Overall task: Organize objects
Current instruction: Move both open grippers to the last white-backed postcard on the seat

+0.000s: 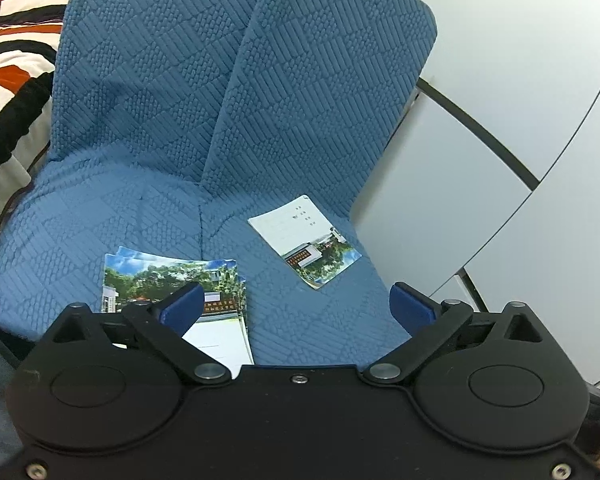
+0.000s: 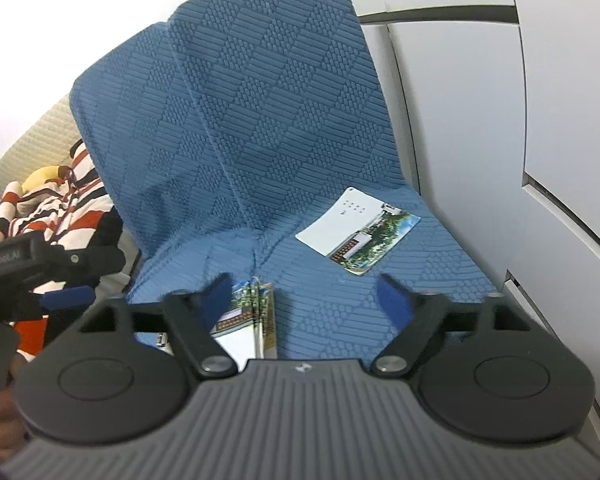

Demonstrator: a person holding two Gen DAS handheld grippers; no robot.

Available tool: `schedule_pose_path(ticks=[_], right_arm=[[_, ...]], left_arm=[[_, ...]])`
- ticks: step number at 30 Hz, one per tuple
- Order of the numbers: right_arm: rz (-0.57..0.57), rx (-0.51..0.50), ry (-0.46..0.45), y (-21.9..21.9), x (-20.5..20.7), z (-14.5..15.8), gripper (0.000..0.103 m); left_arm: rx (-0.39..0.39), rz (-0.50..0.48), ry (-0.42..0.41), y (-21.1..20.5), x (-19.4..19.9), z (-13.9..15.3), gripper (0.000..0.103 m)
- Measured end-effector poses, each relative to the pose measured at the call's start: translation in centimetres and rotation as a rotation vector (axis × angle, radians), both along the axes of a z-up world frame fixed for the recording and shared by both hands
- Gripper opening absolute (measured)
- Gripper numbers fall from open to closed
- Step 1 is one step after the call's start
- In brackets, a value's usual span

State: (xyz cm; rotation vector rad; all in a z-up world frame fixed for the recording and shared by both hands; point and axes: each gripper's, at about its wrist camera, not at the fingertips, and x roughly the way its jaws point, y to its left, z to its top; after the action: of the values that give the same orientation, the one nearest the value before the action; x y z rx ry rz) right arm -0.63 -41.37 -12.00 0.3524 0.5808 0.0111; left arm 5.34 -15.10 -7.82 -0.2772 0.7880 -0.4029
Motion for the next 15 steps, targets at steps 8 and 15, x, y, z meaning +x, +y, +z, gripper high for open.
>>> schedule_pose_path(ticks=[8,15], right_arm=[[-0.014,0.021,0.033,-2.3,1.0,-1.8,0.084],[-0.028,0.032,0.050,-4.1,2.4,-3.1,0.084]], left_arm=[[0.029,-0.030,0.015,-3.0,1.6,-1.1,0.099],[0.051,-0.033,0.038,-5.4,3.3,-2.0,0.099]])
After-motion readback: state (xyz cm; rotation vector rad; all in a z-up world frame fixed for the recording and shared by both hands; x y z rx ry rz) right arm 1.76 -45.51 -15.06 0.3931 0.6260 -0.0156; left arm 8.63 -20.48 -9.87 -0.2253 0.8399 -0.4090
